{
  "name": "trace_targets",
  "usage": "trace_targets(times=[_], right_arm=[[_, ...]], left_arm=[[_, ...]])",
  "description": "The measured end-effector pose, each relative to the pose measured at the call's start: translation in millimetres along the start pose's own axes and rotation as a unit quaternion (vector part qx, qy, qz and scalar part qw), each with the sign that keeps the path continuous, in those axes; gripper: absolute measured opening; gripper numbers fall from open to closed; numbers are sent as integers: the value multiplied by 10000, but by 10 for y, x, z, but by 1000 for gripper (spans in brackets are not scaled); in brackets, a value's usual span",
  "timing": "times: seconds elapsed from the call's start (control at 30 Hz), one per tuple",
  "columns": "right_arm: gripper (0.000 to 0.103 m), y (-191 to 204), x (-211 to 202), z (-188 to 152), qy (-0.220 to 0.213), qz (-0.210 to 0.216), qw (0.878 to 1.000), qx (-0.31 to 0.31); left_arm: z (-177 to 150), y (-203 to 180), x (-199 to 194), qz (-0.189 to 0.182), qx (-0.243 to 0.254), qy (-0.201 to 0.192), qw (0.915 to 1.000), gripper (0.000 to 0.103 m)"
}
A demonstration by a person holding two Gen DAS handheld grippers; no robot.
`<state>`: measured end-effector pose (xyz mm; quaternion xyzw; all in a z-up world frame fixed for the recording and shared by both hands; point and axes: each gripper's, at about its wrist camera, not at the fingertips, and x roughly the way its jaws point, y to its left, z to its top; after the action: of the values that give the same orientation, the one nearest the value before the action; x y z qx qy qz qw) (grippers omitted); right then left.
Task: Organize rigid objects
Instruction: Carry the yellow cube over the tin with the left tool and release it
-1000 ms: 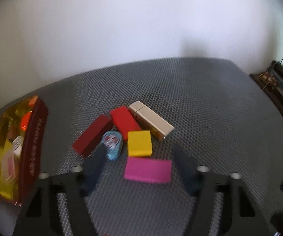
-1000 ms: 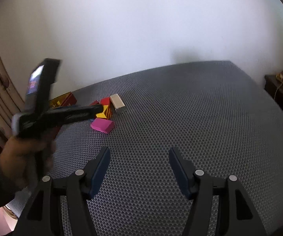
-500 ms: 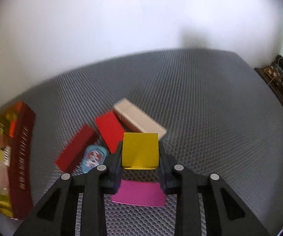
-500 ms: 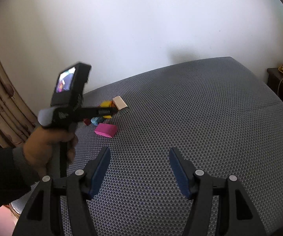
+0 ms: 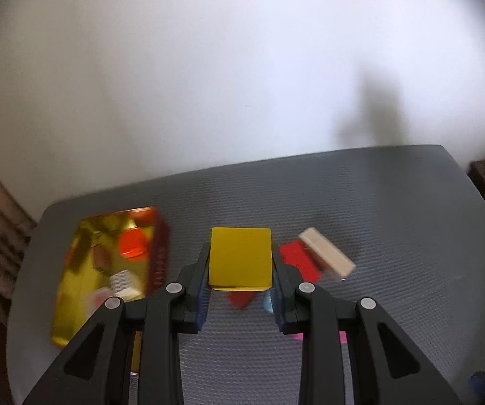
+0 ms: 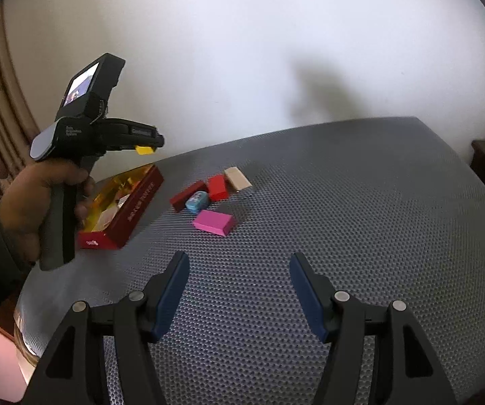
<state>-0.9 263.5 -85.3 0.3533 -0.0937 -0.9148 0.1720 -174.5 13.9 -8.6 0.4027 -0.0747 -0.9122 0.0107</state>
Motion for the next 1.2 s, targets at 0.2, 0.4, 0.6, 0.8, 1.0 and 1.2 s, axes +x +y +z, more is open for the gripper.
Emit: trace_targets(times=[0.2, 0.4, 0.6, 0.8, 1.0, 1.2], right_arm=[[63, 72, 17, -28, 73, 60, 9999, -124], [63, 99, -13, -58, 110, 117, 9997, -192], [63, 90, 44, -78, 138, 113, 9997, -142], [63, 110, 63, -94, 167, 137, 9996, -182], [63, 103, 56, -73, 154, 127, 9996, -178], [63, 121, 107, -86, 201, 117, 9995, -196]], left_arm=[[-103, 312, -8, 271, -199, 77, 9994, 27], [-193, 616, 55, 471, -392, 184, 9980, 27], [-267, 981, 174, 666, -536, 281, 9959, 27], [-377, 1228, 166, 843, -678, 345, 9935, 27], [-462, 1512, 167, 833, -865, 430, 9918, 27], [-521, 1875, 105, 707, -1046, 467, 9909, 27]])
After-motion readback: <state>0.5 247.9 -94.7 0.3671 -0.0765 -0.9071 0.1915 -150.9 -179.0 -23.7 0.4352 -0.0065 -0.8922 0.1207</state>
